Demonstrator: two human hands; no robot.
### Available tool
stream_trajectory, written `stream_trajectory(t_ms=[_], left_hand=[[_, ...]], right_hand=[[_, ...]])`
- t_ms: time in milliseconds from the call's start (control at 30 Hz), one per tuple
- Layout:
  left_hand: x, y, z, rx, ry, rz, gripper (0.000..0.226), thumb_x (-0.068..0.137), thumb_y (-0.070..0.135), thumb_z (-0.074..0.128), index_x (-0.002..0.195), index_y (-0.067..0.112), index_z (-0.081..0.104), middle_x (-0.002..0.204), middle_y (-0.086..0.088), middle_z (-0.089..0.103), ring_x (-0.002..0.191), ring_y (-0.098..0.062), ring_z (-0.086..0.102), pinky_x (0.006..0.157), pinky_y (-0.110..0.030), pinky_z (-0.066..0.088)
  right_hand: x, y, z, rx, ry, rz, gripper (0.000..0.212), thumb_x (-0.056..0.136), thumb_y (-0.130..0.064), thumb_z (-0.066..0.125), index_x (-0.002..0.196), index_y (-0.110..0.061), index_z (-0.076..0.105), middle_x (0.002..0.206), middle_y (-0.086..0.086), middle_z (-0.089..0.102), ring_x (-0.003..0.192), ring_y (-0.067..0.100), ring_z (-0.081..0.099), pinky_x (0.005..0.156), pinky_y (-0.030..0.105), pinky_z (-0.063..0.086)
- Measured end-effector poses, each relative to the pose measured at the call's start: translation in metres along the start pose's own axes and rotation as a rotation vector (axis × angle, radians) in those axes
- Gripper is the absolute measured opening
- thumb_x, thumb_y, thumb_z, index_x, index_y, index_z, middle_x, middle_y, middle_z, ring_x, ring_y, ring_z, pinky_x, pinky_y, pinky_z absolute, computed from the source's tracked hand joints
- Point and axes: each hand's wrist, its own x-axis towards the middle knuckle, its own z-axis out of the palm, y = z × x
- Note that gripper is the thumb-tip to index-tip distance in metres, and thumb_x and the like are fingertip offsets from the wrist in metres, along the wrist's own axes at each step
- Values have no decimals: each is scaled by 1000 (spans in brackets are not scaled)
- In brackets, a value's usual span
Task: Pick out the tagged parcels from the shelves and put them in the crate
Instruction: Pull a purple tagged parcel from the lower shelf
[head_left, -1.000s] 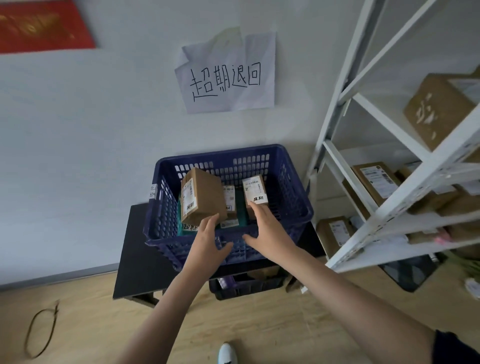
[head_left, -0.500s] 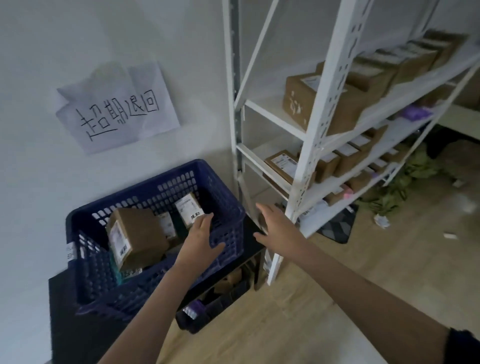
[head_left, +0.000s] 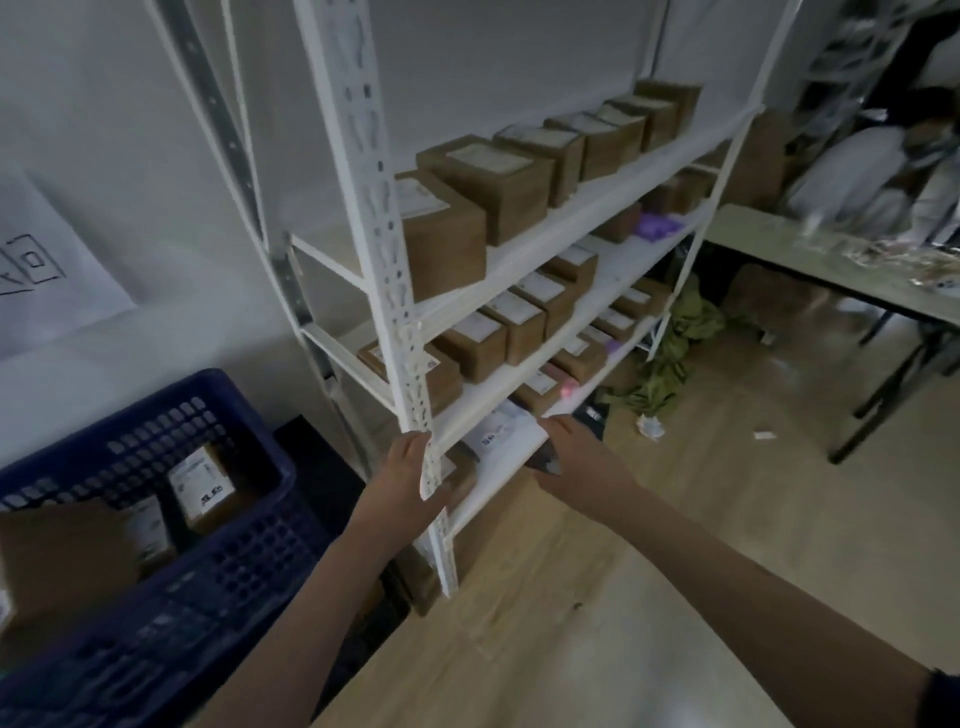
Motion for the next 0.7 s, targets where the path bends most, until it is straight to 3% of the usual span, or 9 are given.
stream_trajectory(t_ms=[167,400,567,700], left_hand=[[43,74,43,20,59,-48,70,92,31,67,151,11,35,152,-2,35,136,-21,39,106,-28,34],[119,152,88,20,43,-80,73,88,30,73,148,9,38,146,-8,41,132,-27,44,104,-39,42],[202,192,116,10,58,-100,79,84,55,54,146,8,41,144,-12,45,130,-32,48,100,-35,40],[278,227,139,-10,26,-84,73,92,36,67,153,15,33,156,-8,35,143,-28,37,114,-38,37]], right_hand=[[9,91,-54,-16,14,-33,58,91,-28,69,142,-12,46,133,5,51,114,22,53,88,34,51],[38,193,-119,-26,1,-31,64,92,-21,65,150,-10,40,145,9,45,131,28,45,101,35,45],[92,264,-156,-50,3,-35,62,93,-23,67,148,-12,41,145,6,41,128,26,48,97,36,48],[142,315,-184,-35,41,-54,66,92,-26,70,150,-18,39,144,3,43,124,24,52,94,37,52]])
